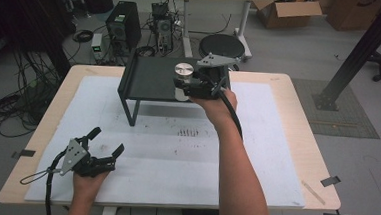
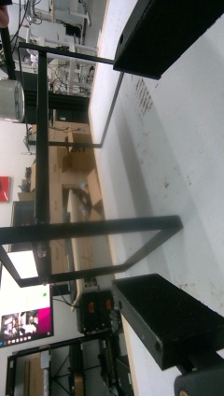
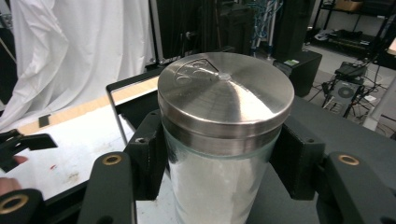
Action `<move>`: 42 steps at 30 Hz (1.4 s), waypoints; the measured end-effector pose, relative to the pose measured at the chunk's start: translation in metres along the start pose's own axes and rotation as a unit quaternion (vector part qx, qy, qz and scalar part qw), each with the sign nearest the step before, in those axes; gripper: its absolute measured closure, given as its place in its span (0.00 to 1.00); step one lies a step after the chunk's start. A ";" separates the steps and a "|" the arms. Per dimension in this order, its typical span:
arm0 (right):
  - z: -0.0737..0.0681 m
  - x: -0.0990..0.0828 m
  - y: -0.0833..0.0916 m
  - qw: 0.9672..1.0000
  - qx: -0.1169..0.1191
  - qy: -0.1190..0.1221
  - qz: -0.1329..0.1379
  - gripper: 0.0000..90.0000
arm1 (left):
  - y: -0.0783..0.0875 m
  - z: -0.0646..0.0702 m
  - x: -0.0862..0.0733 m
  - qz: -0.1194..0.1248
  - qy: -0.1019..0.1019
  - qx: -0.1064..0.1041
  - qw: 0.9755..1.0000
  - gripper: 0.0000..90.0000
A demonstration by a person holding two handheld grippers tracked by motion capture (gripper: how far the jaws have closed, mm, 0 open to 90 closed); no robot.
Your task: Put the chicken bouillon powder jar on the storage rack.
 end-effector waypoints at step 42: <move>0.022 -0.008 -0.019 0.998 -0.053 -0.012 -0.014 0.48 | 0.000 0.000 0.000 0.002 -0.001 0.000 1.000 0.01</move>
Point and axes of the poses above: each handheld gripper's, and its own axes: y roughly backward along the jaws, x roughly out of its top, z roughly to its right, the point moved 3 cm from there along -y, roughly forward along the jaws, and after that the axes turned 5 degrees about x, right-handed, at the moved point
